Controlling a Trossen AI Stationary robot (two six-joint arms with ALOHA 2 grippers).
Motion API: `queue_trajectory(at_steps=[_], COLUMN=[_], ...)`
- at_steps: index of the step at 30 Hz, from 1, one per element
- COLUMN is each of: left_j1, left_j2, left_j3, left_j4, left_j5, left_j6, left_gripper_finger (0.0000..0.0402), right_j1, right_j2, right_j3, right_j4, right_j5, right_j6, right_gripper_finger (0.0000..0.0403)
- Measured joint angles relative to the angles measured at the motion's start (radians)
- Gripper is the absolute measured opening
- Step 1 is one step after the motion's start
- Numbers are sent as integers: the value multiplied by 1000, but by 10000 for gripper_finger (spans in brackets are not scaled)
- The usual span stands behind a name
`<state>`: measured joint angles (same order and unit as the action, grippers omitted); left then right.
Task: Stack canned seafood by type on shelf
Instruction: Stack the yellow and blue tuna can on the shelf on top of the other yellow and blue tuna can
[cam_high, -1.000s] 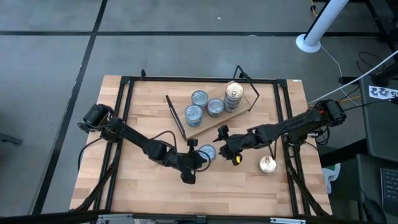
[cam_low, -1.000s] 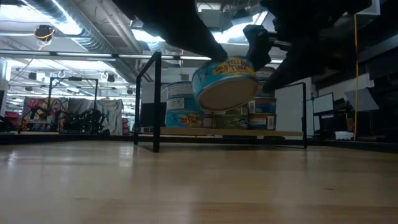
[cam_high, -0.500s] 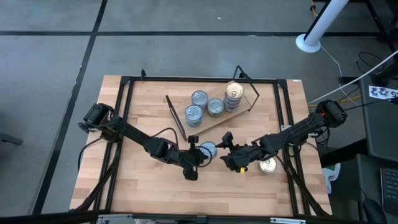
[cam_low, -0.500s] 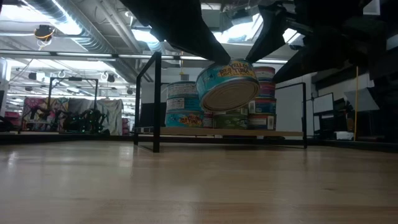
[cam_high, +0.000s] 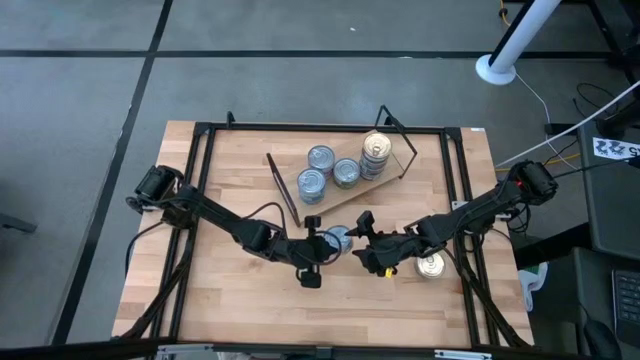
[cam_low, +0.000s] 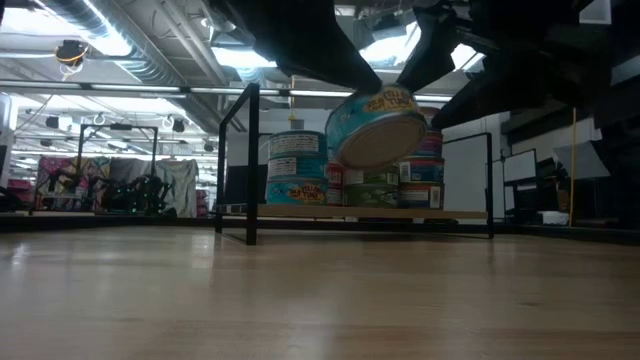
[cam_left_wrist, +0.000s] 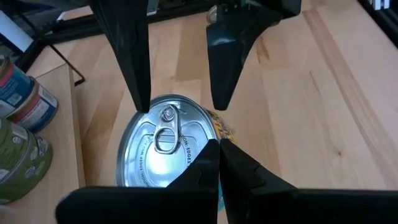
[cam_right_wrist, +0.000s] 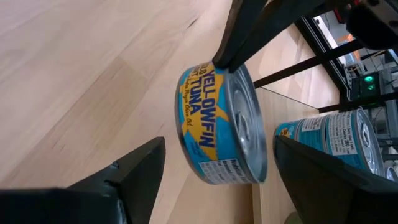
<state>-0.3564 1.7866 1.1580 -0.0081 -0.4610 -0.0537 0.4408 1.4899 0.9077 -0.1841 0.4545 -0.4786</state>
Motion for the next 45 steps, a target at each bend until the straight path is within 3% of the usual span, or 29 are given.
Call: queue_trajectory(at_steps=[14, 26, 31, 38, 45], left_j1=[4, 5, 4, 4, 4], left_j2=[-1, -2, -2, -2, -32], left_j3=[0, 0, 3, 65, 190], left_j4=[86, 115, 117, 115, -106], left_j5=[7, -2, 1, 0, -40], left_j6=[-15, 1, 0, 5, 111], left_gripper_finger=[0, 0, 4, 76, 139], right_j1=[-1, 1, 0, -3, -3], right_j2=[0, 2, 2, 2, 2], right_j3=[0, -1, -1, -1, -1], right_j4=[4, -7, -1, 8, 55], right_j5=[61, 36, 13, 25, 162], right_j6=[2, -2, -2, -1, -103], right_gripper_finger=[291, 140, 131, 150, 133])
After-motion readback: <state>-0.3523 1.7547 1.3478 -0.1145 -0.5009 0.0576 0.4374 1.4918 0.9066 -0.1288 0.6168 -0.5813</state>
